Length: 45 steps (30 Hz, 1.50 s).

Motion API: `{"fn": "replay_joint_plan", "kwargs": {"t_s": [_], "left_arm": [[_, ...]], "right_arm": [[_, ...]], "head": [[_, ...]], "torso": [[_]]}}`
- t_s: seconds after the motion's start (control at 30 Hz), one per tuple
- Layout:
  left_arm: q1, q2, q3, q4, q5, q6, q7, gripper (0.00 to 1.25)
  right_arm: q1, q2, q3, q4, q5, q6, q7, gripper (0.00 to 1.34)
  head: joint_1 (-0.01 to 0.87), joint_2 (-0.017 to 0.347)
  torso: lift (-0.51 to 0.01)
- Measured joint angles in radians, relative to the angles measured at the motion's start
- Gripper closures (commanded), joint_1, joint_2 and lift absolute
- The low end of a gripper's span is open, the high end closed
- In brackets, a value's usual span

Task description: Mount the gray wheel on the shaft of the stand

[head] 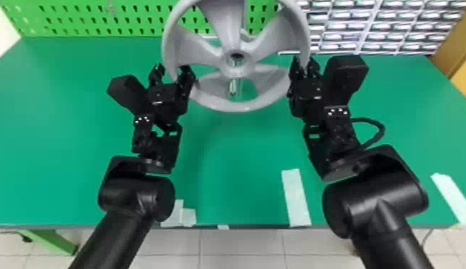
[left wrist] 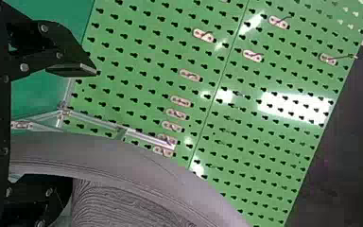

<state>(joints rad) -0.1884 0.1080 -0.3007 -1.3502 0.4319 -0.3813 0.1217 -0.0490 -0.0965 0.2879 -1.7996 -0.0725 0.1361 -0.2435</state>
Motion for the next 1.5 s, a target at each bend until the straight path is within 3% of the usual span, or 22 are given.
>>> {"fn": "replay_joint_plan", "kwargs": {"t_s": [0.2, 1.5], "left_arm": [[-0.016, -0.014, 0.013, 0.024, -0.011, -0.004, -0.001, 0.58], [-0.058, -0.014, 0.025, 0.065, -0.012, 0.043, -0.070, 0.57]], "right_arm": [[-0.003, 0.000, -0.001, 0.010, -0.005, -0.005, -0.004, 1.22], [-0.055, 0.000, -0.007, 0.074, -0.009, -0.008, -0.004, 1.22]], "head": [[0.865, 0.052], [0.865, 0.052]], "torso": [[-0.101], [-0.101]]}}
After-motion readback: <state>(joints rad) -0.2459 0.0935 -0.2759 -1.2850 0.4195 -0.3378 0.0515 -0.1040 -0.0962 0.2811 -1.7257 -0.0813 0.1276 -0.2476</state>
